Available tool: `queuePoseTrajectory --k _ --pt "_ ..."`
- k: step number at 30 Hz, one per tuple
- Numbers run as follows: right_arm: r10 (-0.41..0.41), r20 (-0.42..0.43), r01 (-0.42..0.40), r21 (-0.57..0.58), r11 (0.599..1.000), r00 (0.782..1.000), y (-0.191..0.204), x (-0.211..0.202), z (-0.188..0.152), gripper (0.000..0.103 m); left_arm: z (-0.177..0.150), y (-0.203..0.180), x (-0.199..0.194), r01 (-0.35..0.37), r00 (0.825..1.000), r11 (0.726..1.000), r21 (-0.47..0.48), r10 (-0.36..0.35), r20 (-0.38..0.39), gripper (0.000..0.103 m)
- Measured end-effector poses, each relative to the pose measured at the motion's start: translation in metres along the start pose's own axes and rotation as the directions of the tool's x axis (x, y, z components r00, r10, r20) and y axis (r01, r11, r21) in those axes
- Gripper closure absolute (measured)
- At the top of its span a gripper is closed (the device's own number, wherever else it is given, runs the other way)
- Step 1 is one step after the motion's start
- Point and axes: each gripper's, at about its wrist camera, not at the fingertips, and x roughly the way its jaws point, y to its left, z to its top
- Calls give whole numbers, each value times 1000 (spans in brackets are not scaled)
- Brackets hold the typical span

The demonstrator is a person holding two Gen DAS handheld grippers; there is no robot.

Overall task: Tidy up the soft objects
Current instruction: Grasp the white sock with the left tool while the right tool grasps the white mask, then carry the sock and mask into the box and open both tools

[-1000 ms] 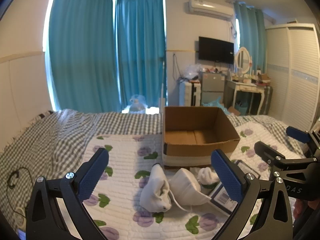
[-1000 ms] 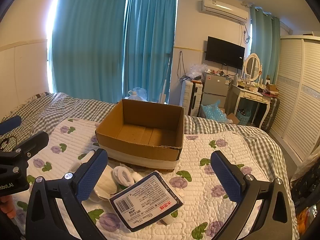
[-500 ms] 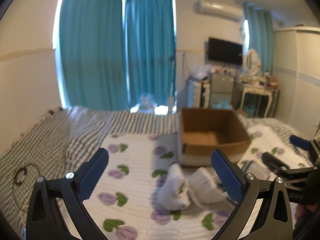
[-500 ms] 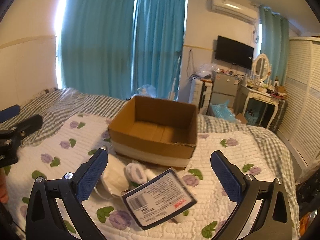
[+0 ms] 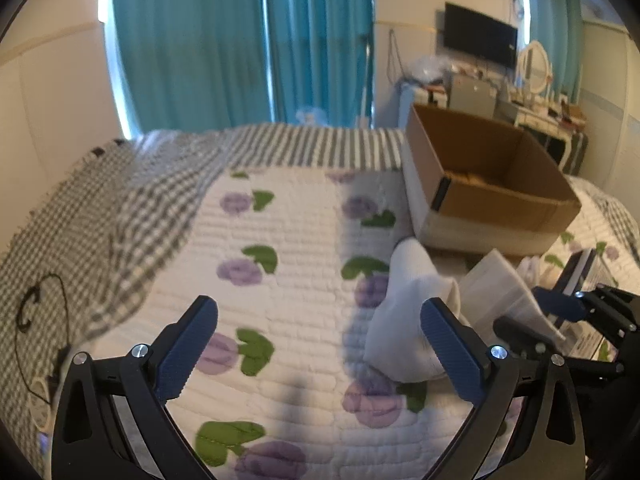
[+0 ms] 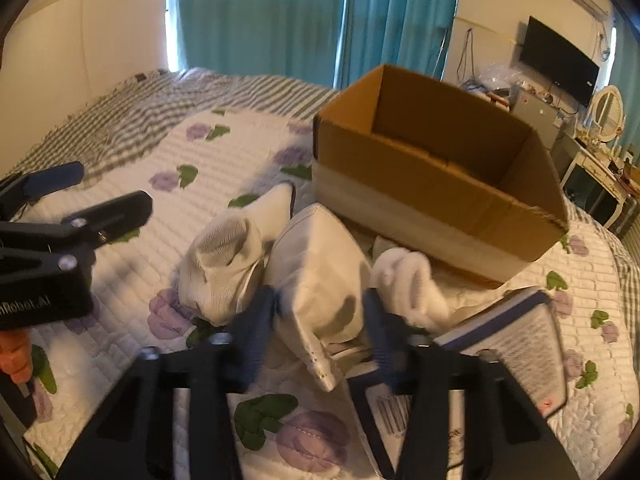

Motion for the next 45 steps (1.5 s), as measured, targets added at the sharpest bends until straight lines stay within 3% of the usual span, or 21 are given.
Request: queuePoseTrajectory --k 2,4,7,12,15,17,22,30,35,41,45 --pt "-4 13 5 -4 1000 1000 0 2 -1 72 -1 -4 7 31 999 1000 5 -31 -18 1" --pt "-12 28 12 -1 1000 1000 -2 2 0 81 -4 -11 17 48 997 999 16 -47 -53 2" --pt "-21 47 21 3 1000 999 -8 -6 0 91 -6 -22 28 69 995 996 50 -65 -81 11" --pt "-14 77 11 38 999 997 -18 -17 3 94 -10 -34 40 193 974 981 32 -188 -128 30" --pt "-9 84 5 43 999 996 -21 -23 3 94 -16 -45 49 217 964 974 63 -204 -168 33" --pt "-9 89 5 42 999 996 -21 -28 1 94 -18 -50 50 238 960 969 72 -223 -173 50" --pt "-16 116 12 42 999 993 -20 -46 0 95 -20 -47 41 268 953 962 43 -259 -157 64" --pt "-41 210 34 38 999 977 -14 -97 10 96 -13 -28 9 245 962 969 -19 -246 -120 67" --pt "-62 288 54 35 998 956 -13 -135 26 96 5 -29 -26 222 974 975 22 -221 -52 67" --pt "-79 372 83 6 997 925 -20 -172 47 96 42 -33 -56 227 972 971 72 -230 39 67" --pt "-84 411 86 13 996 908 -34 -189 67 96 70 -35 -70 259 962 963 70 -264 76 67"
